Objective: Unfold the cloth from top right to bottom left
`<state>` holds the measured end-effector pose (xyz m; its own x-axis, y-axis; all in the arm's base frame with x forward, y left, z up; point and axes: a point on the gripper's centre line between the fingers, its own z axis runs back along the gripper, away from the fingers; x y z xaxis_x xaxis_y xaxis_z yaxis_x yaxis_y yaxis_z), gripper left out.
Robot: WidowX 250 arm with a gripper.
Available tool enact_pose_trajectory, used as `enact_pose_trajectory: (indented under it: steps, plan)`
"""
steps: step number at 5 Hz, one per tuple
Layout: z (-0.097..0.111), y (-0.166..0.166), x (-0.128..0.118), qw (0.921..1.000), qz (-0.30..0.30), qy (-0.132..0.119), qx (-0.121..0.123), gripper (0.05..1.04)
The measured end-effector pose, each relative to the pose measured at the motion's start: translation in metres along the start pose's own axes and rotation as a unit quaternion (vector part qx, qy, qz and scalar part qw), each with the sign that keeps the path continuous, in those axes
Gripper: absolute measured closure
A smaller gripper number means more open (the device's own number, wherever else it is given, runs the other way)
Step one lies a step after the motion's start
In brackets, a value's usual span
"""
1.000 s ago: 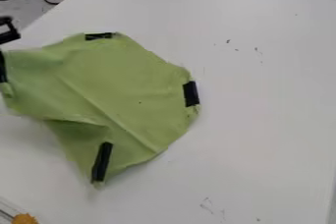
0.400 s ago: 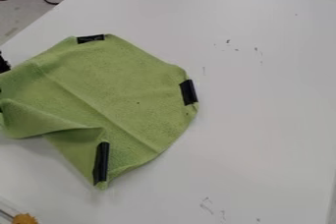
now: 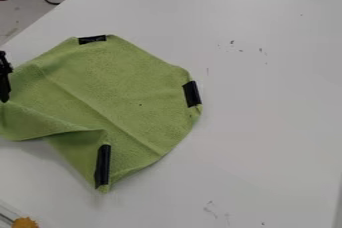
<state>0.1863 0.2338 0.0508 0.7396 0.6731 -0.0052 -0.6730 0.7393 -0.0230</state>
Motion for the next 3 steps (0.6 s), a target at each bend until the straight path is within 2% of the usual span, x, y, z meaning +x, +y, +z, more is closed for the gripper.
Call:
enact_pose_trajectory:
  steps: [1,2,3]
  plan:
    - [0.026,-0.018,-0.001,0.9994,-0.012,-0.017,0.026,0.077]
    - [0.062,-0.053,-0.013,0.9981,-0.019,-0.042,0.042,0.083]
    - [0.061,-0.086,-0.036,0.9983,-0.026,-0.021,0.047,0.083]
